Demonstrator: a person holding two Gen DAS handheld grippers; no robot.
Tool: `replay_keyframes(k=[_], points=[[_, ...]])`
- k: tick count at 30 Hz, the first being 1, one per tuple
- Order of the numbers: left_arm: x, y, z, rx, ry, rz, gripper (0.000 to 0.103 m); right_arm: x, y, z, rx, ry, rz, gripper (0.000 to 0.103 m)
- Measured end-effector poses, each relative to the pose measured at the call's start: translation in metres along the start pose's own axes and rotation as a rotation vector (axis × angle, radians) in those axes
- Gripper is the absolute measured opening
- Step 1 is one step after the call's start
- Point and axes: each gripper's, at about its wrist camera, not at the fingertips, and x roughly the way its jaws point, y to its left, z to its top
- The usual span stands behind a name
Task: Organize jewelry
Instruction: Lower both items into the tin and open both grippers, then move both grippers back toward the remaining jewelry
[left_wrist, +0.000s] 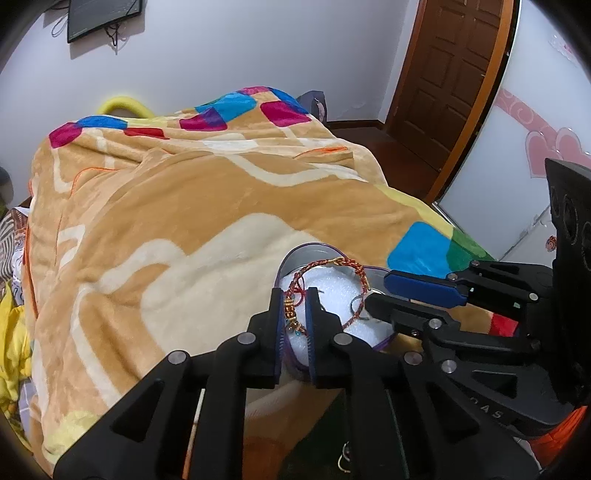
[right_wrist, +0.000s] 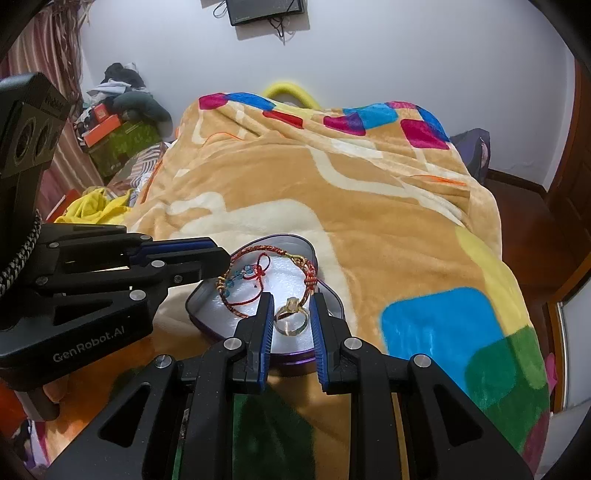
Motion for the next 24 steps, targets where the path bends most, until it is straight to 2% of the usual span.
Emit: replay_keyframes(k=[2,4,9,10,13,24], points=[[-0.006,0.001,-0.001,-0.004,-0.006,0.003,0.017,-0.005,0.002,0.001,-0.006,-0.01,-0.008,0.022],[-0.013,0.001,-0.002,-0.008,-0.016,0.006,0.028,-0.011,0.004,0.001,-0.01,-0.021,-0.014,0.022],[-0.038,-0.001,-0.003,-0.005,-0.054,0.023,0.042,-0.028,0.01,0.002,-0.012,-0.046,-0.021,0.024],[-0.043,-0.001,-0.004,-0.003,-0.061,0.025,0.045,-0.032,0.011,0.002,-0.011,-0.052,-0.023,0.027],[-0.059,-0.005,-0.007,0.005,-0.084,0.033,0.049,-0.045,0.014,0.001,-0.006,-0.079,-0.036,0.037],[-0.098,-0.012,-0.033,-0.001,-0.1,0.041,0.053,-0.076,0.026,-0.017,0.004,-0.102,-0.054,0.037]])
